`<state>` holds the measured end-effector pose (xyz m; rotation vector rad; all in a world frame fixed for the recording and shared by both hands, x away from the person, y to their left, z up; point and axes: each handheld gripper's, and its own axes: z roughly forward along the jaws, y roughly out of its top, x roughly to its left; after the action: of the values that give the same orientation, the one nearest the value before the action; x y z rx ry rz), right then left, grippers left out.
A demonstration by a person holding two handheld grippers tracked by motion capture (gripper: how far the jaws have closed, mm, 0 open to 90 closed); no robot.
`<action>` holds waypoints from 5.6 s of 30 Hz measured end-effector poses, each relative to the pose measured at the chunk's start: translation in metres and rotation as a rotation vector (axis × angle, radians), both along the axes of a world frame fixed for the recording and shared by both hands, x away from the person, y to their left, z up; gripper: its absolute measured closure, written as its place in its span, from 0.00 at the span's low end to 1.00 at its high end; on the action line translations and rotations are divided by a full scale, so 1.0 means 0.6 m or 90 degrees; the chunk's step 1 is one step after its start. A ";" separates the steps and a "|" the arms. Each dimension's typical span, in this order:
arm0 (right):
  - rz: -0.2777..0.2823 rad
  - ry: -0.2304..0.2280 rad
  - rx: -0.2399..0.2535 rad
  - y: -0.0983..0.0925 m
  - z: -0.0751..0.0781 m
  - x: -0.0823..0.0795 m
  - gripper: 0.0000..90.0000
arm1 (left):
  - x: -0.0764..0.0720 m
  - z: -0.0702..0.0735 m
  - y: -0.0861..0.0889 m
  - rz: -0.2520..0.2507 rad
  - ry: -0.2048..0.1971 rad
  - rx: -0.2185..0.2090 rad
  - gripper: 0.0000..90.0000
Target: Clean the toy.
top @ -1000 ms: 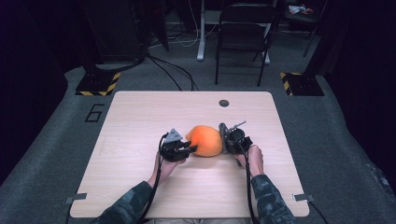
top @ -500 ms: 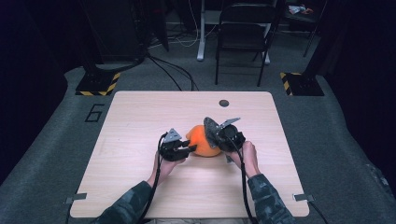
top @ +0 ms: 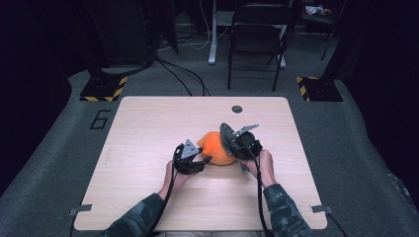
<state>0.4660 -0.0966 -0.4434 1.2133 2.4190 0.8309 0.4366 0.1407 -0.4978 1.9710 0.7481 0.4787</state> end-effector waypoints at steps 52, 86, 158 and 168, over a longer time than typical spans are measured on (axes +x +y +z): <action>0.004 0.000 -0.022 0.016 0.019 -0.011 0.82 | 0.010 0.017 0.012 -0.001 0.076 -0.109 0.74; -0.006 -0.030 -0.028 0.014 0.017 -0.014 0.82 | 0.000 0.000 -0.013 0.005 0.018 -0.052 0.88; -0.054 -0.050 -0.008 -0.021 0.003 -0.005 0.84 | 0.051 -0.007 0.002 0.019 0.016 -0.142 0.90; -0.084 -0.073 0.021 -0.048 0.022 -0.007 0.85 | 0.049 0.021 -0.004 0.014 -0.015 -0.154 0.91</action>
<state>0.4617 -0.1257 -0.4303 1.2853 2.2163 0.8780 0.4657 0.1382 -0.4849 1.7311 0.7755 0.4029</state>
